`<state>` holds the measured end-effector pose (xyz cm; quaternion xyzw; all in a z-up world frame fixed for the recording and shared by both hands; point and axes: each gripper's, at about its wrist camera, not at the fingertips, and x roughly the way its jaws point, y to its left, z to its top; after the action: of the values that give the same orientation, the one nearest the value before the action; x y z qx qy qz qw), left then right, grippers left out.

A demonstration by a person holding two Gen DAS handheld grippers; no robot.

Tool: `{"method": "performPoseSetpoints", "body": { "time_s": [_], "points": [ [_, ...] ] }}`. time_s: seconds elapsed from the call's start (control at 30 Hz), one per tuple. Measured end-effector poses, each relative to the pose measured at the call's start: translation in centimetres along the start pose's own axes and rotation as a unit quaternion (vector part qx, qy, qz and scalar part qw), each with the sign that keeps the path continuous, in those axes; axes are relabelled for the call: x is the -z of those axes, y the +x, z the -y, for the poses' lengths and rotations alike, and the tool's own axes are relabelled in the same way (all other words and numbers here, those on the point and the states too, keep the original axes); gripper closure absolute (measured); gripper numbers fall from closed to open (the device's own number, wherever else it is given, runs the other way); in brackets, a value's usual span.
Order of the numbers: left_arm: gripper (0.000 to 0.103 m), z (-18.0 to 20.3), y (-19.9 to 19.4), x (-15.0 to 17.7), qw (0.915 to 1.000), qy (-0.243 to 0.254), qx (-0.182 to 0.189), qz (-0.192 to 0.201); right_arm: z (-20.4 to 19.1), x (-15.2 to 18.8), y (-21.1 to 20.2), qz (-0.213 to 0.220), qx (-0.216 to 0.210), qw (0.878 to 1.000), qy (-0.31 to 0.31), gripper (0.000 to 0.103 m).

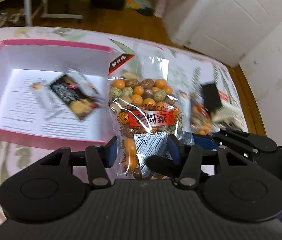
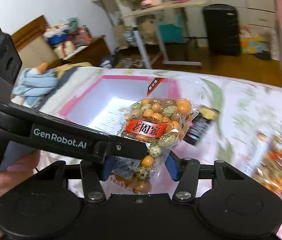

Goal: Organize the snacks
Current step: 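Carry the nut bag into the pink box and open the left tool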

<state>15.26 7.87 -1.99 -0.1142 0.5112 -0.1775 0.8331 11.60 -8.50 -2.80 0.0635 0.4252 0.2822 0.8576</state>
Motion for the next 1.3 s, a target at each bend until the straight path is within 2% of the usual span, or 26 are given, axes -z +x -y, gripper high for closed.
{"method": "performPoseSetpoints", "body": {
  "time_s": [0.13,0.27,0.37,0.5,0.7,0.83,0.97,1.07,1.1,1.17,1.3],
  "points": [
    [0.053,-4.2,-1.1,-1.6,0.9985,-0.038,-0.031,0.026,-1.6,-2.8,4.0,-0.006,-0.035,0.999,-0.042,0.048],
    [0.053,-8.8,-1.0,-3.5,0.9944,-0.072,-0.07,0.034,-2.8,-5.3,9.2,-0.016,-0.074,0.995,-0.059,0.049],
    [0.053,-12.3,0.1,-5.1,0.9921,-0.071,-0.101,0.022,-3.0,-6.3,13.3,-0.023,-0.096,0.994,-0.044,0.049],
    [0.053,-15.8,2.7,-6.8,0.9892,-0.046,-0.139,-0.004,-2.6,-6.8,18.4,-0.044,-0.118,0.992,0.006,0.049],
    [0.053,-19.2,6.4,-7.7,0.9873,-0.044,-0.147,-0.041,-2.8,-6.7,22.5,-0.092,-0.098,0.99,0.039,0.05],
    [0.053,-19.0,7.1,-7.4,0.9857,-0.018,-0.164,-0.034,-4.0,-7.2,23.3,-0.131,-0.083,0.987,0.033,0.048],
    [0.052,-19.3,6.7,-7.3,0.982,-0.03,-0.185,-0.025,-4.8,-7.6,24.1,-0.141,-0.082,0.986,0.042,0.044],
    [0.049,-18.5,6.2,-7.1,0.9647,-0.004,-0.263,0.009,-5.1,-7.4,23.0,-0.124,-0.089,0.988,0.031,0.04],
    [0.049,-18.0,6.0,-6.8,0.9613,0.012,-0.275,0.015,-5.1,-7.3,22.2,-0.116,-0.085,0.989,0.025,0.038],
    [0.049,-17.5,5.5,-6.3,0.9616,0.02,-0.273,0.019,-5.1,-7.0,20.2,-0.095,-0.083,0.992,0.009,0.038],
    [0.049,-16.5,3.9,-5.4,0.9693,0.002,-0.244,0.03,-4.1,-5.9,15.0,-0.057,-0.071,0.996,-0.006,0.037]
  ]
}}
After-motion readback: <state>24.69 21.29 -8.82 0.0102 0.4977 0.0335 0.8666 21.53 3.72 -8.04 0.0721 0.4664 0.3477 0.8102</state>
